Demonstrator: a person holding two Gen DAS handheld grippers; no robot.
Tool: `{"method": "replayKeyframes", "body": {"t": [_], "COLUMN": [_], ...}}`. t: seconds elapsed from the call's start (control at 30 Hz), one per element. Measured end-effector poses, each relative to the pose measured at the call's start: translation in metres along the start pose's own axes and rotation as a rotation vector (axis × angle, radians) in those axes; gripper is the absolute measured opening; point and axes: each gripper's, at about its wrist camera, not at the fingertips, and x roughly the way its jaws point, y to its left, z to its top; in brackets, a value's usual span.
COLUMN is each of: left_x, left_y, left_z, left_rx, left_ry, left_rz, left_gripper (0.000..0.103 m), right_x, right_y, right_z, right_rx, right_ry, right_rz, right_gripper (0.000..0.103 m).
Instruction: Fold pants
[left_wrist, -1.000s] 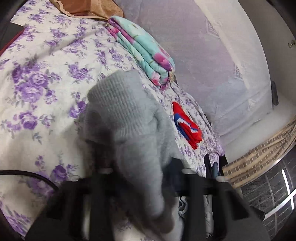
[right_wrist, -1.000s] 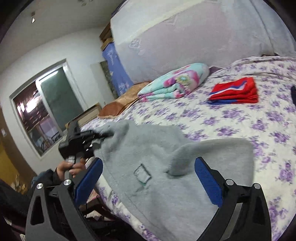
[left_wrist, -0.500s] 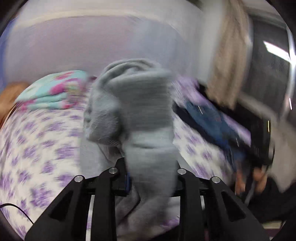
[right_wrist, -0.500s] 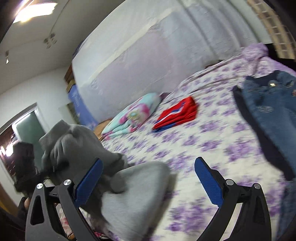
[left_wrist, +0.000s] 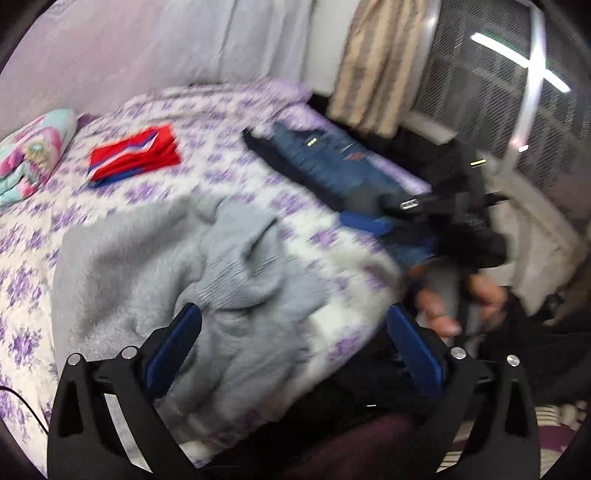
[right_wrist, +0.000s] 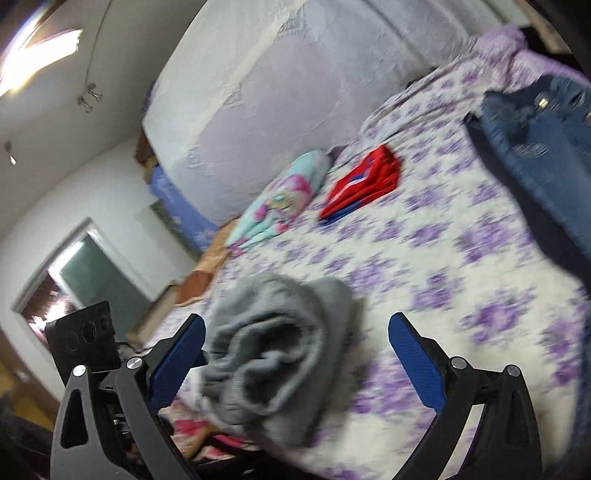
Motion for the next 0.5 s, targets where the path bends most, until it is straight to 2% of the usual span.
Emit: {"method": "replayKeyframes", "body": {"t": [0.03,0.1,0.17,0.2,0.23,0.33,0.43,0.5], "left_x": [-0.001,0.011,0.035,0.038,0.035,0.011,-0.016,-0.026], "left_y": [-0.001,0.01,0.033,0.039,0.041,0.034,0.039,0.053], "left_z": [-0.001,-0.005,-0.016,-0.02,-0.023,-0.023,-0.03,-0.04], "left_rx": [-0.004,-0.069,-0.192,-0.223,-0.234,-0.195,-0.193,-0.237], "left_ry": [-0.007,0.043,0.137,0.147,0.136,0.072,0.02,0.008], "left_rz": [-0.025,-0.07,-0.105,-0.121,-0.139,-0.13,-0.102,-0.073], "left_gripper": [0.098,0.098,0.098,0.098,0.098,0.098,0.098,0.098], "right_x": [0.0,0.001,0.012,0.021,0.03,0.049,0.054,0.063], "right_y": [0.006,0.02,0.042,0.055,0.065,0.083,0.092,0.1], "right_z": [0.001,0.005,0.013,0.015,0.015,0.007,-0.002,-0.009], "right_rx": [-0.005,-0.034,-0.033,-0.048,-0.08,-0.159,-0.251,-0.344], "right_ry": [-0.015,-0.026,0.042,0.102,0.151,0.236,0.25,0.27], "right_rz": [0.016,0.077,0.231,0.275,0.254,0.078,0.002,-0.053], "right_gripper": [0.1,0.1,0.1,0.1,0.1,0.1,0.1,0.098]}}
